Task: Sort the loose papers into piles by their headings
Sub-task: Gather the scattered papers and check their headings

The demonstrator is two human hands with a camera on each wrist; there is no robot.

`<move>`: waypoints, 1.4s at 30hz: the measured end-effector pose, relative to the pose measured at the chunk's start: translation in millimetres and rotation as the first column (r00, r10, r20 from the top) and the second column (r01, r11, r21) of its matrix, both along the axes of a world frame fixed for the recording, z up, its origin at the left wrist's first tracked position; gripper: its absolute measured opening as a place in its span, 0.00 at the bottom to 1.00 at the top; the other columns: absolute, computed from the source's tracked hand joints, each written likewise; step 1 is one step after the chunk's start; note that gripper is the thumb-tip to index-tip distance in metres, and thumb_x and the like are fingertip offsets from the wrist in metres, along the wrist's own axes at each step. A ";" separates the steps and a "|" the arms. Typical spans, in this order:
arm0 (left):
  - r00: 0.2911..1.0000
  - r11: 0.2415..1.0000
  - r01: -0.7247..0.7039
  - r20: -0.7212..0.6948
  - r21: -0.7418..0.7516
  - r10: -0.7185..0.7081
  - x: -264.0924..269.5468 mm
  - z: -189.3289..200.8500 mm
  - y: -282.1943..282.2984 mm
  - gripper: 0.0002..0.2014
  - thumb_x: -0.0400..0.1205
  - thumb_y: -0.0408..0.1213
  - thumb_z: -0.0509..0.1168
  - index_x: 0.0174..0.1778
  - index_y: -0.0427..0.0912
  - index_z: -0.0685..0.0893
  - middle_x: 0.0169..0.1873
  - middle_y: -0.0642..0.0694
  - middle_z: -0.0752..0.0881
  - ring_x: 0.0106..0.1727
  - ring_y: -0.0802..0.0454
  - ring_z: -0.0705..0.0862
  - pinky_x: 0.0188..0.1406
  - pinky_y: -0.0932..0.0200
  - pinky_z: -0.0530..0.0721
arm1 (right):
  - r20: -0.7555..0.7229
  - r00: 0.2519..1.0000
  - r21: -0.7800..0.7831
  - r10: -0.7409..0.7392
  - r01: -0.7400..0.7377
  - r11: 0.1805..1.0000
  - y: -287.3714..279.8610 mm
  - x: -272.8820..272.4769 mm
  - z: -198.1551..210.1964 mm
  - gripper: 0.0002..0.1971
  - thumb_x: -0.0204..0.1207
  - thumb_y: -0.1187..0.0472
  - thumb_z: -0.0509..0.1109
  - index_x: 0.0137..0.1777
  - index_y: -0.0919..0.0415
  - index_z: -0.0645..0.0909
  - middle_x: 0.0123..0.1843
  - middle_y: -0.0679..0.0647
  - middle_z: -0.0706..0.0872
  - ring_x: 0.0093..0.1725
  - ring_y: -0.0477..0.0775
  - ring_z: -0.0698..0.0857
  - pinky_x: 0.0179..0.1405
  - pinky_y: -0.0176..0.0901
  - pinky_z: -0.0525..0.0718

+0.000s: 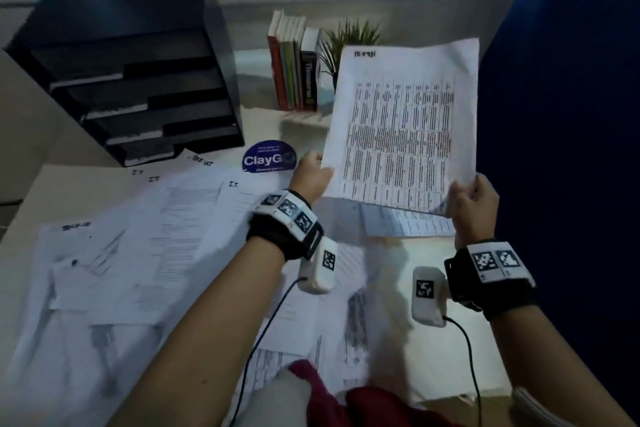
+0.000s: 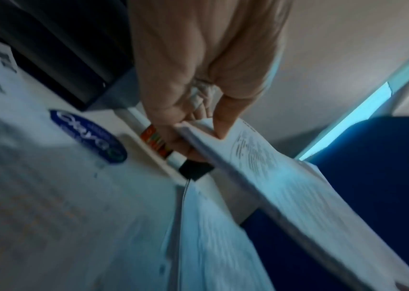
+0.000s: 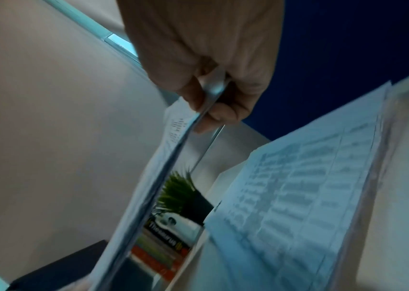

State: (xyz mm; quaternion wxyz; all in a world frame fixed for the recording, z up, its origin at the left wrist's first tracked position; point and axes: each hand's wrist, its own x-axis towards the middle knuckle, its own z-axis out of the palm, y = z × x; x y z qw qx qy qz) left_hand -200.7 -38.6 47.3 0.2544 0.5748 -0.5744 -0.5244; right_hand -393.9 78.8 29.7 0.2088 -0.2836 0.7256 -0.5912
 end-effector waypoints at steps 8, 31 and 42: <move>0.956 0.979 0.153 0.232 0.136 -0.182 -51.3 -64.5 22.2 0.15 0.81 0.28 0.57 0.64 0.35 0.74 0.62 0.37 0.81 0.62 0.40 0.79 0.60 0.53 0.76 | -0.157 0.987 0.339 -0.021 0.073 0.938 1.1 -67.3 -43.9 0.07 0.74 0.72 0.56 0.46 0.68 0.75 0.37 0.61 0.75 0.36 0.58 0.74 0.35 0.45 0.71; 0.925 0.995 -0.070 0.379 0.066 0.040 51.4 -70.8 4.2 0.21 0.80 0.37 0.64 0.68 0.36 0.73 0.70 0.35 0.65 0.69 0.39 0.73 0.68 0.51 0.74 | -0.276 0.829 0.644 0.487 -0.216 0.734 -28.9 46.6 -40.3 0.18 0.76 0.64 0.68 0.66 0.61 0.77 0.69 0.63 0.73 0.67 0.62 0.73 0.69 0.57 0.70; 0.705 0.950 -0.253 0.707 0.181 0.053 192.6 -73.0 30.9 0.45 0.72 0.59 0.69 0.75 0.34 0.61 0.75 0.34 0.57 0.78 0.35 0.55 0.76 0.38 0.54 | -0.118 0.735 0.839 0.667 -0.285 0.463 -16.4 184.6 -59.8 0.29 0.74 0.58 0.68 0.72 0.66 0.63 0.70 0.64 0.68 0.70 0.66 0.67 0.67 0.50 0.63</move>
